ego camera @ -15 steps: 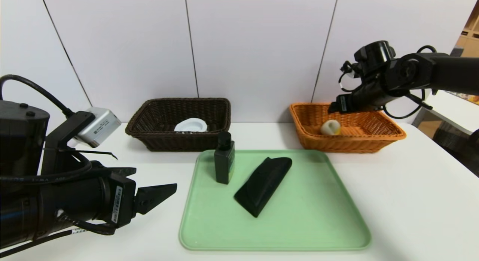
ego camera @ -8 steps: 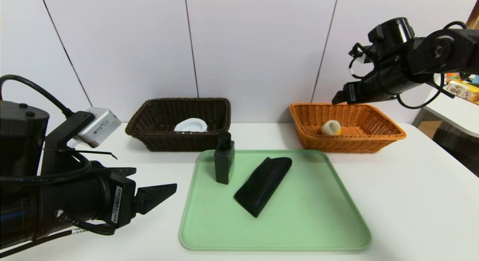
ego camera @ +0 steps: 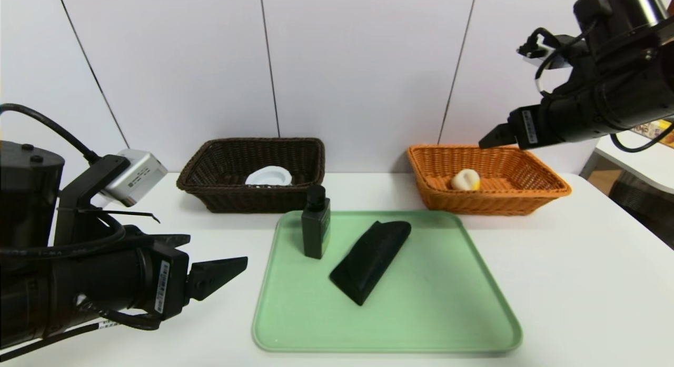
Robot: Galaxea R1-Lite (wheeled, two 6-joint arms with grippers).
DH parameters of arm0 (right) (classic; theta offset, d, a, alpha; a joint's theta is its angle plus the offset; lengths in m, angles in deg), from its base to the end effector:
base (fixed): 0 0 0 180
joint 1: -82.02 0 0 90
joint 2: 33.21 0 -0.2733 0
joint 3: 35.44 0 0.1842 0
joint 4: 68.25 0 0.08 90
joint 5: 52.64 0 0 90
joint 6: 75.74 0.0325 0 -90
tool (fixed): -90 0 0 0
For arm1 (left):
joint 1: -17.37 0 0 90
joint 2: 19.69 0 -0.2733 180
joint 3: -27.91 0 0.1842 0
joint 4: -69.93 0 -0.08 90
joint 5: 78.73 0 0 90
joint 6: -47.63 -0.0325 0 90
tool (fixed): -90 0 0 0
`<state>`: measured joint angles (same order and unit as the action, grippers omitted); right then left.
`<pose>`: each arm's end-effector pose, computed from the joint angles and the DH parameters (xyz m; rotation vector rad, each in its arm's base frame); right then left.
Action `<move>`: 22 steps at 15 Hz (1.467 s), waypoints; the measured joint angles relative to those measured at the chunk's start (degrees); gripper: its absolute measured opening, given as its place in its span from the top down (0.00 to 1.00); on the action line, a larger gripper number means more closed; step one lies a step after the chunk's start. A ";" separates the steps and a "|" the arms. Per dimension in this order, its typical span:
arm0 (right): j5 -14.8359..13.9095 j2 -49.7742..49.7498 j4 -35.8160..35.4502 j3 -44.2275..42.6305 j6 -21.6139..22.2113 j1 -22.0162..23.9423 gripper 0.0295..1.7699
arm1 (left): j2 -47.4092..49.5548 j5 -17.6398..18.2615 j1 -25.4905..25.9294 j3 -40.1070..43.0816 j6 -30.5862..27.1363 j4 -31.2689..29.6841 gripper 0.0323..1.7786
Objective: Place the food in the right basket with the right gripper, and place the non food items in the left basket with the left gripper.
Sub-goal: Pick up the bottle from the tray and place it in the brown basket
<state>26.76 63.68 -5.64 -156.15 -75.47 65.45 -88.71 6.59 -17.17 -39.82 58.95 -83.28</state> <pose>0.2783 0.0766 0.2756 -0.1546 0.6586 0.0986 0.1543 -0.1030 0.1981 -0.0233 0.5143 -0.4615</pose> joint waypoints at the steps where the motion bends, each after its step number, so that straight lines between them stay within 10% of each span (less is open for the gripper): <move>1: 0.02 -2.82 0.07 2.95 0.72 -0.82 0.04 | 0.10 -0.05 0.00 0.05 -0.02 0.00 0.05; 9: 0.22 -23.03 -2.76 27.54 8.44 -2.74 0.04 | 0.73 0.09 0.00 0.27 0.02 0.02 0.05; 16: -0.24 -34.19 -23.16 50.27 9.29 -0.71 0.04 | 1.17 0.05 0.00 0.99 0.07 -0.05 0.05; 22: 0.02 -36.86 -24.54 53.42 9.20 -0.52 0.04 | 0.52 -0.59 -4.62 0.68 2.43 -2.99 0.05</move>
<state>26.78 26.82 -30.18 -102.73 -66.27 64.93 -88.19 6.01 -21.79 -39.14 61.38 -86.26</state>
